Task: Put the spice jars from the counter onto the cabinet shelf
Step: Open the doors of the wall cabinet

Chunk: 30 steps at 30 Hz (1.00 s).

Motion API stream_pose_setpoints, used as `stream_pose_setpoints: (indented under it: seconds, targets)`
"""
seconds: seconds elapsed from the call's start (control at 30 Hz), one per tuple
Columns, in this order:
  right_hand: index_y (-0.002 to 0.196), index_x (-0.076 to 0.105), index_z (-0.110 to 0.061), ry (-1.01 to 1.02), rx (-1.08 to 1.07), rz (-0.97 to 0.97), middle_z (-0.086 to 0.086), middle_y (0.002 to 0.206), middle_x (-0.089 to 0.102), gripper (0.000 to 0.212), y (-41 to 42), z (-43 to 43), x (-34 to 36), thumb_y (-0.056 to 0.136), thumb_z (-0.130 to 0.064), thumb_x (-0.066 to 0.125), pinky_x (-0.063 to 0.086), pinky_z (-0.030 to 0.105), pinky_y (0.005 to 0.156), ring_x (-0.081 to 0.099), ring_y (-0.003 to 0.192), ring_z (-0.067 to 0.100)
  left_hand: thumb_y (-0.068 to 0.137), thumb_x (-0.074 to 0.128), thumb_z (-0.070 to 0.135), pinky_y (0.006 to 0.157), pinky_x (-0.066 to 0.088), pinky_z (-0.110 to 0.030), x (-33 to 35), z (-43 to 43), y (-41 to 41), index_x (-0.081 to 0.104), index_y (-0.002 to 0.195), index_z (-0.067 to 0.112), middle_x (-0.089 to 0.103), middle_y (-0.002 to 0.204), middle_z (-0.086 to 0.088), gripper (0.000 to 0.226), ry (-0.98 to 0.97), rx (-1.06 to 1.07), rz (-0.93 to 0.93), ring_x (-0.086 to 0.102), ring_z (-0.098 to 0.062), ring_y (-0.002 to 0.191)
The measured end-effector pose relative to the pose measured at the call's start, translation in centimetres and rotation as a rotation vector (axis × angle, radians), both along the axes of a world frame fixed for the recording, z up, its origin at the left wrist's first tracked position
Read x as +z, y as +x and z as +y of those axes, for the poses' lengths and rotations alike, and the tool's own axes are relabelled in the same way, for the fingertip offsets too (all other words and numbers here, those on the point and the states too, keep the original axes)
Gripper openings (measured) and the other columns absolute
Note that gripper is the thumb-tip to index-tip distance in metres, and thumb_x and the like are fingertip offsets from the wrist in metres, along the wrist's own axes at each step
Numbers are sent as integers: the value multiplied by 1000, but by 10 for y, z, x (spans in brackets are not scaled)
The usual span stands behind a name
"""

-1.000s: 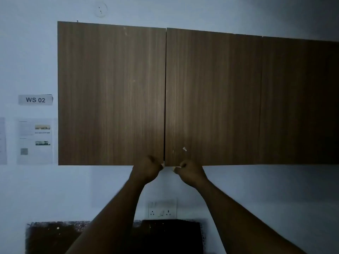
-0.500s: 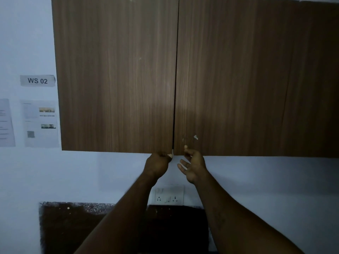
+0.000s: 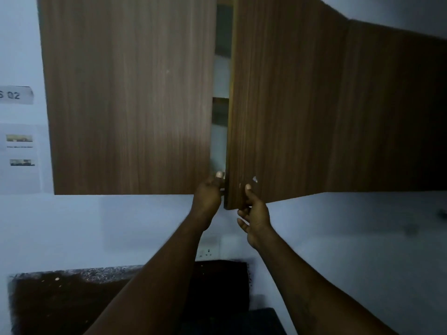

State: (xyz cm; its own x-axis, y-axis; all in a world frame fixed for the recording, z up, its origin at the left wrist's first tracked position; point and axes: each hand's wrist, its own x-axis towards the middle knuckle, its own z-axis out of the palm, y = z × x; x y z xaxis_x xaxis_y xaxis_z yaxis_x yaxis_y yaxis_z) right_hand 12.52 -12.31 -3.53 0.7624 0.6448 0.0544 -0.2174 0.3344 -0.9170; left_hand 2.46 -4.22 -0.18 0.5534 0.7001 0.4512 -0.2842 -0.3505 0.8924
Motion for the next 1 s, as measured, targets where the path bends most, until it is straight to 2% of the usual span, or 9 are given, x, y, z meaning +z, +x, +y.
stream_pose_setpoints:
  seconds: [0.13,0.23,0.3,0.43,0.57,0.67,0.8,0.9,1.0]
  targets:
    - [111,64,-34,-81,-130,-226,-3,119,72,44,-11,-54,-1,88,-71,59,55,34,80,66,103,19,107,50,39,80,60,-32,7,-38,3,75,105,19,78,103,-1,32,-33,-142,-62,75,-20,97]
    - [110,63,-26,-224,-321,-378,-2,107,73,67,-13,-89,-3,82,-85,52,61,41,84,73,91,19,102,62,34,75,60,-29,7,-64,7,78,94,14,79,96,-4,27,-34,-246,-101,77,-20,90]
    - [104,62,-28,-327,-483,-480,-2,100,74,71,-14,-118,-2,79,-92,43,61,47,87,74,85,20,99,67,34,73,61,-27,6,-84,11,79,90,14,79,94,-6,25,-17,-329,-120,77,-21,89]
    - [86,62,-31,-548,-765,-732,-8,87,69,79,-12,-173,9,77,-98,22,56,41,83,66,84,17,98,68,27,80,63,-33,1,-122,24,80,98,11,80,99,-7,20,-28,-474,-191,77,-21,96]
    - [86,64,-31,-332,-863,-826,-12,85,70,58,-7,-210,31,83,-87,45,55,32,74,68,84,7,98,69,20,90,62,-40,-3,-151,40,77,118,9,77,116,-1,24,-16,-568,-166,72,-19,112]
    - [86,57,-32,-382,-1009,-942,-14,80,67,44,-4,-231,48,86,-76,56,48,25,63,63,77,0,99,68,21,97,59,-40,-3,-176,54,72,130,19,73,127,6,31,202,-565,-107,67,-13,119]
    - [93,60,-29,-444,-1199,-1035,-17,83,63,31,7,-266,52,96,-60,57,42,21,58,61,74,0,101,62,16,116,42,-29,-10,-206,77,56,146,37,54,148,18,49,599,-465,-1,52,-4,136]
    - [105,67,-21,-547,-1349,-1047,-5,99,65,35,18,-291,50,96,-55,62,37,20,60,59,81,10,101,60,13,118,32,-23,-13,-220,95,37,156,41,37,160,21,66,806,-467,89,39,-5,146]
    - [109,61,-20,-579,-1445,-1022,-1,108,61,27,23,-310,52,93,-38,72,44,27,70,60,90,15,99,62,19,114,27,-22,-10,-235,115,26,161,37,29,166,14,74,998,-424,156,35,-12,150]
